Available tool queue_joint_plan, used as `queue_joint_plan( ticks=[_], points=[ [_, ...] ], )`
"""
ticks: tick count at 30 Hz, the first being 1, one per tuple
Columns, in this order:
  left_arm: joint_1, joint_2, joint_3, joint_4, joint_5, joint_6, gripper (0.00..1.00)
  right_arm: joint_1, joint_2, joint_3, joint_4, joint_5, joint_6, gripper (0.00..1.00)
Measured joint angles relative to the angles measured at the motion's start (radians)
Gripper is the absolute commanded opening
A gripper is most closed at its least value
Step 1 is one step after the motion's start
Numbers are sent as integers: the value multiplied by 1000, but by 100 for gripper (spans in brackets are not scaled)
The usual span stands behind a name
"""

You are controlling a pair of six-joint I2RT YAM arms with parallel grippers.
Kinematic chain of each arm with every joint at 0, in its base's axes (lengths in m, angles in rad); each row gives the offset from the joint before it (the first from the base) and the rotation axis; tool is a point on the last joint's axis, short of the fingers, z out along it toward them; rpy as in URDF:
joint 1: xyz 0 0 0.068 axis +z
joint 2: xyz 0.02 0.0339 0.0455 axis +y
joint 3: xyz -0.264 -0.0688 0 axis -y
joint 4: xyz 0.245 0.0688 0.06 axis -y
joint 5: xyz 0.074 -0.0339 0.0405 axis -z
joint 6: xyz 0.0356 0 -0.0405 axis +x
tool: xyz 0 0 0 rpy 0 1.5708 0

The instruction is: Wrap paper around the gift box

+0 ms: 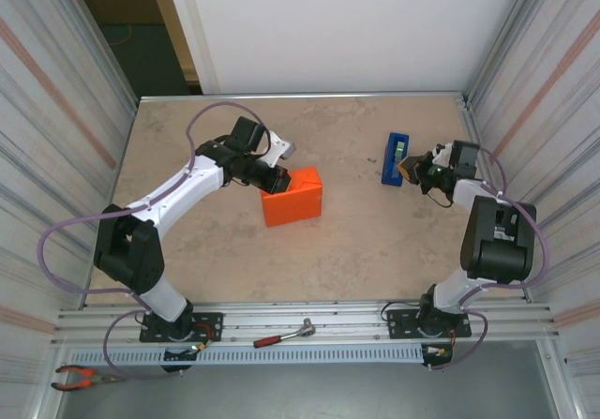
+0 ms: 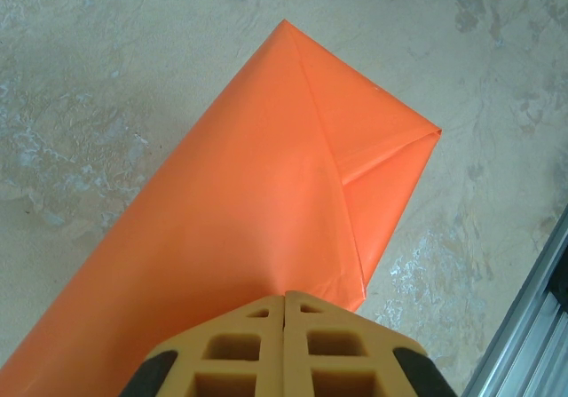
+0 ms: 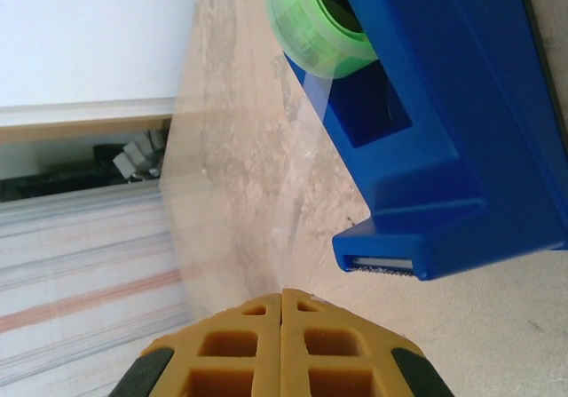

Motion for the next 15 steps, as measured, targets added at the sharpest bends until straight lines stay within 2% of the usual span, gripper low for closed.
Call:
queue_joint_plan(
  ticks=[15],
  points=[
    [0, 0, -1, 0, 0, 0, 0, 4, -15, -64, -5, 29, 18, 0]
  ],
)
